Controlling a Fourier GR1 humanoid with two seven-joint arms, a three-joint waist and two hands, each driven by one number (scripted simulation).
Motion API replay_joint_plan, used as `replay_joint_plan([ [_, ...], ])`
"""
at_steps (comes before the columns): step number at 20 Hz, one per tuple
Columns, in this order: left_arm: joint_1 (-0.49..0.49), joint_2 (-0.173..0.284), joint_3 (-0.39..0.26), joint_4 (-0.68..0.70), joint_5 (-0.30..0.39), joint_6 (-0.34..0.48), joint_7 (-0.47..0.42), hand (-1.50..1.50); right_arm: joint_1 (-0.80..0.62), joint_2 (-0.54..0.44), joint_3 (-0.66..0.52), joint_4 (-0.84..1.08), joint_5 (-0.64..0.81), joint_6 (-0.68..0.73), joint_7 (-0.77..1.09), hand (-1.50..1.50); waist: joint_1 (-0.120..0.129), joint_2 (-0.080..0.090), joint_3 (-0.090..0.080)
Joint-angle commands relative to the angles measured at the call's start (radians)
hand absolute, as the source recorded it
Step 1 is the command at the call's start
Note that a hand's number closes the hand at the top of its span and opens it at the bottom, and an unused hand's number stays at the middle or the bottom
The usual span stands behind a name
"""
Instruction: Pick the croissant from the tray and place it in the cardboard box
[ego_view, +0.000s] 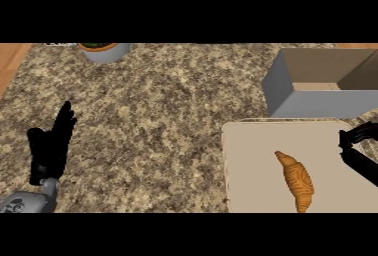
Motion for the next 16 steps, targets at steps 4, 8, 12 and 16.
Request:
replay_joint_plan([
  [4, 0.057, -0.113, 0.007, 0.070, 0.012, 0.006, -0.127, 0.00, 0.330, 0.089, -0.089, -0.082, 0.121, -0.197, -0.212, -1.50, 0.019, 0.000, 0.005],
  [8, 0.033, -0.096, 0.033, 0.073, 0.024, -0.023, -0.099, 0.00, 0.552, 0.002, -0.137, -0.259, 0.121, -0.100, -0.138, -1.50, 0.023, 0.000, 0.004],
  [12, 0.023, -0.070, 0.043, 0.062, 0.027, -0.054, -0.084, 0.00, 0.626, -0.097, -0.186, -0.435, 0.128, -0.010, 0.117, -1.50, 0.033, 0.001, 0.002],
  [16, 0.037, -0.095, 0.054, 0.120, 0.015, -0.074, -0.155, 0.00, 0.645, -0.134, -0.209, -0.511, 0.105, 0.097, 0.240, -1.50, 0.043, 0.003, 0.003],
])
